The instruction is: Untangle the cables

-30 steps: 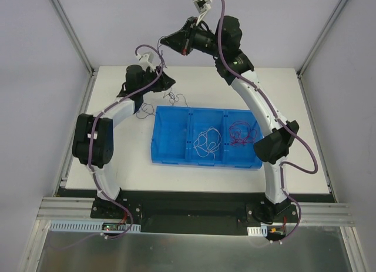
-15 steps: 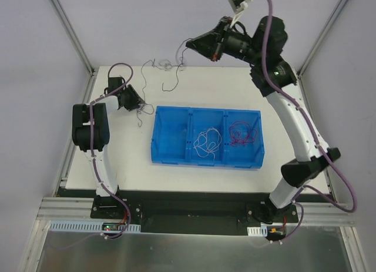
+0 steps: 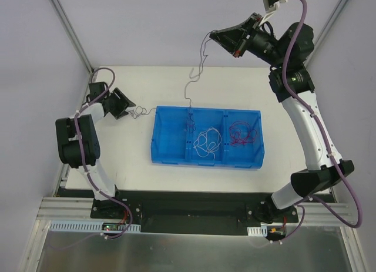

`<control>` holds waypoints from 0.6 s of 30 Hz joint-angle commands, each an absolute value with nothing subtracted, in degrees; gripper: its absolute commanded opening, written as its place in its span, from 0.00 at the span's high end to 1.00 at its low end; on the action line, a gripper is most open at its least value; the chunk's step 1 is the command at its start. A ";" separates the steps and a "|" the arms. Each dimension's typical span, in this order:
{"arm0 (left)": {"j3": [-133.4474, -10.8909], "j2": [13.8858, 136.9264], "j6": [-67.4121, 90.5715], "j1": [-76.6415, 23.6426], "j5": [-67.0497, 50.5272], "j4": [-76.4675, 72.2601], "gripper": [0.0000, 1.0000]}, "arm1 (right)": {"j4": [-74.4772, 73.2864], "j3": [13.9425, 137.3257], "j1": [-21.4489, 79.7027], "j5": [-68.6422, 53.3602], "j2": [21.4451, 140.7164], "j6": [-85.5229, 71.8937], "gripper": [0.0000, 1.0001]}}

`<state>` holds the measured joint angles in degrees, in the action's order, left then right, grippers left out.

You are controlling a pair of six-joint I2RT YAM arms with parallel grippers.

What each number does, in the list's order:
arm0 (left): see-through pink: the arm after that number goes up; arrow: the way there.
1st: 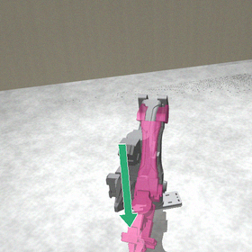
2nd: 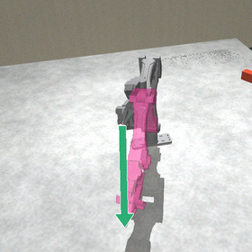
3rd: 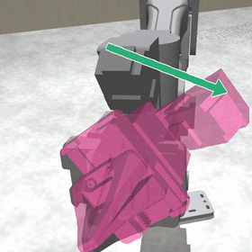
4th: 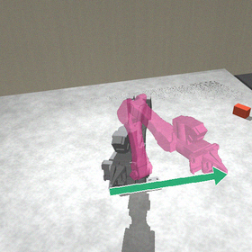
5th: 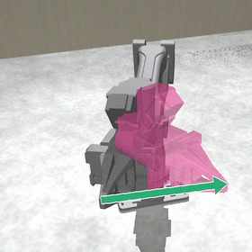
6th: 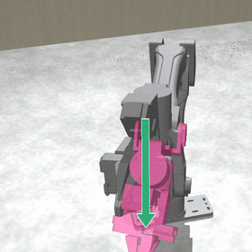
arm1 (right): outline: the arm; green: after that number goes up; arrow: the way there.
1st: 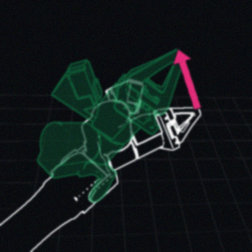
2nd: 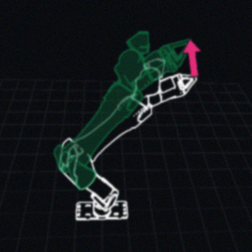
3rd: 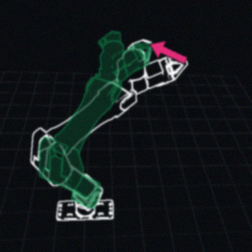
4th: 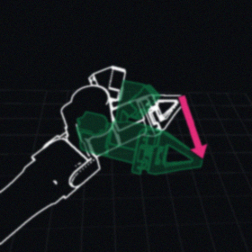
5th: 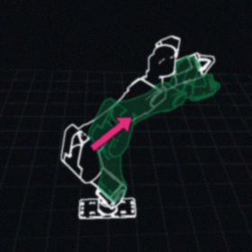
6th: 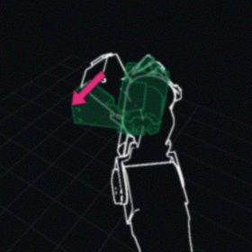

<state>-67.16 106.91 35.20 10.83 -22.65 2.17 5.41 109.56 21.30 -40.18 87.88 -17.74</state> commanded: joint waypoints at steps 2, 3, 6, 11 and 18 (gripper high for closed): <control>-66.18 94.49 37.18 8.71 -36.02 -10.97 0.29 | 10.37 111.70 21.18 -41.83 90.43 -20.56 0.99; -66.36 93.00 36.92 7.74 -37.43 -12.29 0.24 | 11.24 112.49 21.09 -42.44 91.22 -21.52 0.99; -64.08 88.52 35.95 3.53 -39.72 -19.92 0.19 | 13.26 115.74 21.27 -44.55 94.12 -24.86 0.99; -61.96 85.96 26.93 -7.70 -42.71 -27.86 0.22 | 12.23 124.18 21.62 -47.54 99.31 -28.30 0.99; -61.00 89.38 18.81 -17.66 -38.41 -27.69 0.18 | 8.79 125.33 21.45 -47.55 97.91 -25.84 0.99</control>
